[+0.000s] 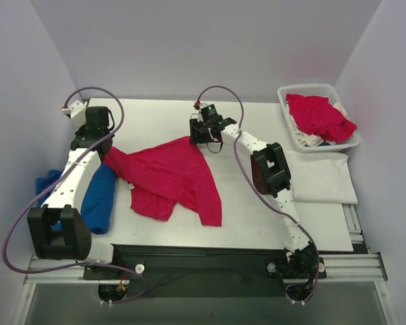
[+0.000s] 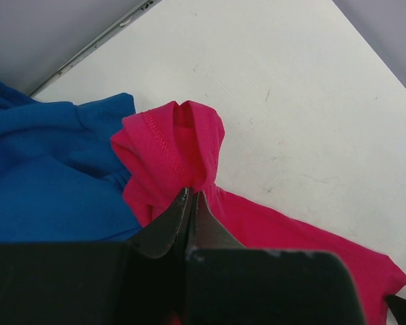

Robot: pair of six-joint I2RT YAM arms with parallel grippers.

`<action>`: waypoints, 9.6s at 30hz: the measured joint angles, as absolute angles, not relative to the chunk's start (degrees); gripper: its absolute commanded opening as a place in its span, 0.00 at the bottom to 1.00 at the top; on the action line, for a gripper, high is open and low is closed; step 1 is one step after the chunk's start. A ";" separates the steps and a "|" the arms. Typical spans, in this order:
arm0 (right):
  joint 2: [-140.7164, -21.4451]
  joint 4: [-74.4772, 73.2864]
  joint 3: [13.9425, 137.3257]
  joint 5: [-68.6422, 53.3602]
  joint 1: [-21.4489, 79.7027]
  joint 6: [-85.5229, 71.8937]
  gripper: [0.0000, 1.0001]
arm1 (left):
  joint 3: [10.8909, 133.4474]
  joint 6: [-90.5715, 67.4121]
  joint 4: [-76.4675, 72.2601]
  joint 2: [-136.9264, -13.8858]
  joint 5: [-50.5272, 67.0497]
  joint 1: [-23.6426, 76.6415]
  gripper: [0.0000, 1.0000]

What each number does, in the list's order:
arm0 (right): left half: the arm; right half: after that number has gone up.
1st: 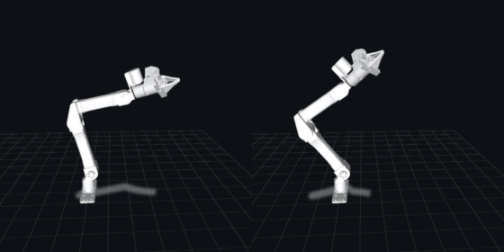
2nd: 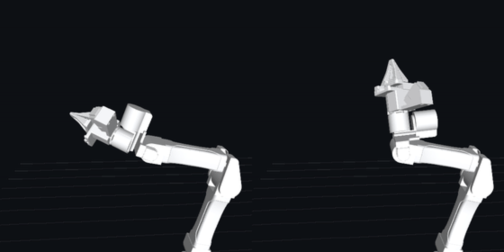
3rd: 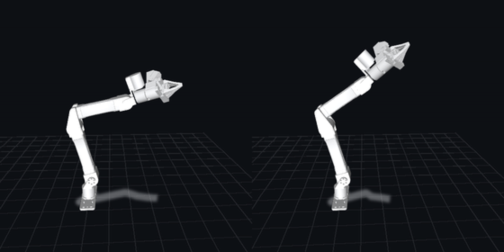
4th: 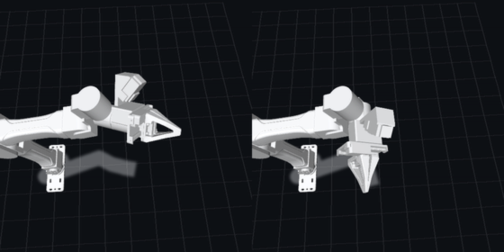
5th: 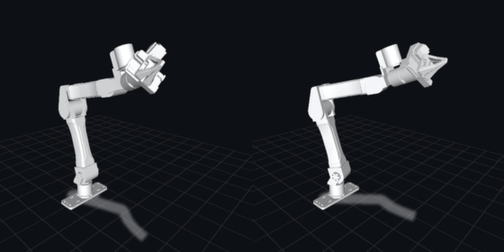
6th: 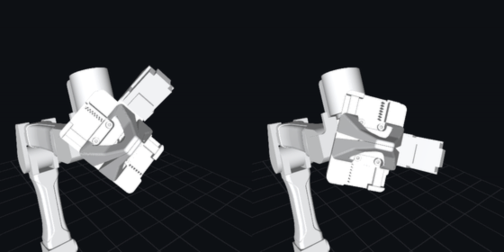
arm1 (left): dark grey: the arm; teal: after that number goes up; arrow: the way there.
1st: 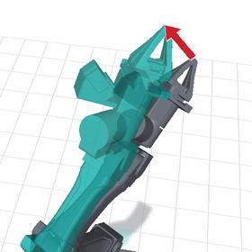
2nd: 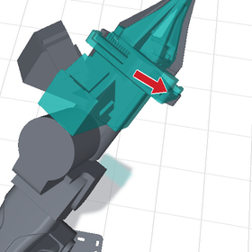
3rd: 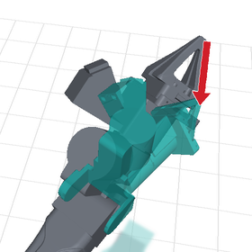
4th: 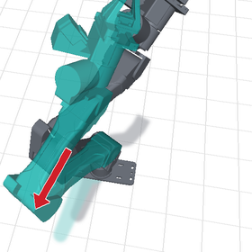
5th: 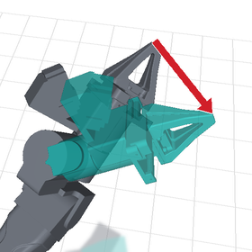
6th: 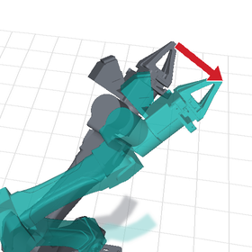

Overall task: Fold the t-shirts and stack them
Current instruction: Flatten out the tshirt

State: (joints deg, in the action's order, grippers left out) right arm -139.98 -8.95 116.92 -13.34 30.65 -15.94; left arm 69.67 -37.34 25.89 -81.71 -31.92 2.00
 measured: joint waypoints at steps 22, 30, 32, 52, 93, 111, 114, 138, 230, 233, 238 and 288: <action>-147.79 -10.35 128.62 -15.16 30.79 -17.96 0.53 | 69.12 -37.69 25.67 -81.71 -30.50 1.78 0.00; -149.05 -12.97 131.98 -15.00 30.81 -17.96 0.43 | 69.12 -38.44 25.69 -81.69 -29.71 1.78 0.00; -149.16 -13.52 132.81 -15.33 30.81 -18.15 0.38 | 69.12 -38.46 25.71 -81.65 -29.69 1.78 0.00; -150.23 -14.98 135.02 -15.59 30.79 -22.33 0.57 | 69.12 -39.00 26.02 -80.36 -29.41 1.78 0.00; -120.16 -19.84 110.32 -2.09 23.20 -20.82 0.00 | 77.34 -36.69 28.16 -79.72 -22.52 1.74 0.00; -58.94 -20.23 83.88 8.03 19.64 -12.64 0.00 | 93.93 -30.24 28.18 -64.93 -5.63 1.02 0.00; -49.98 -21.17 80.07 6.26 19.97 -12.43 0.00 | 98.87 -29.26 28.36 -59.35 -5.48 1.02 0.00; -51.77 -19.66 79.20 1.45 20.34 -12.75 0.00 | 95.26 -28.56 17.85 -62.02 2.15 1.02 0.00; -114.41 -2.76 92.01 17.58 11.86 -21.08 0.73 | 117.21 -26.30 12.21 -132.68 -1.89 9.45 0.88; -110.41 -4.69 88.64 16.12 14.06 -21.43 0.72 | 107.07 -26.26 14.48 -124.60 -3.18 11.79 0.87; -106.94 -8.05 82.39 12.84 16.08 -22.83 0.71 | 94.87 -28.29 16.93 -113.49 -3.66 15.79 0.85; -144.66 -28.80 128.79 -11.03 8.40 -31.14 0.67 | 131.66 -43.40 24.14 -148.79 7.51 2.76 0.89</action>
State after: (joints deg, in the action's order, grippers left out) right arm -144.66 -28.80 128.79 -11.03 8.40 -31.14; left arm 131.66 -43.40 24.14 -148.79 7.51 2.76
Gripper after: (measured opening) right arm 0.667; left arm 0.884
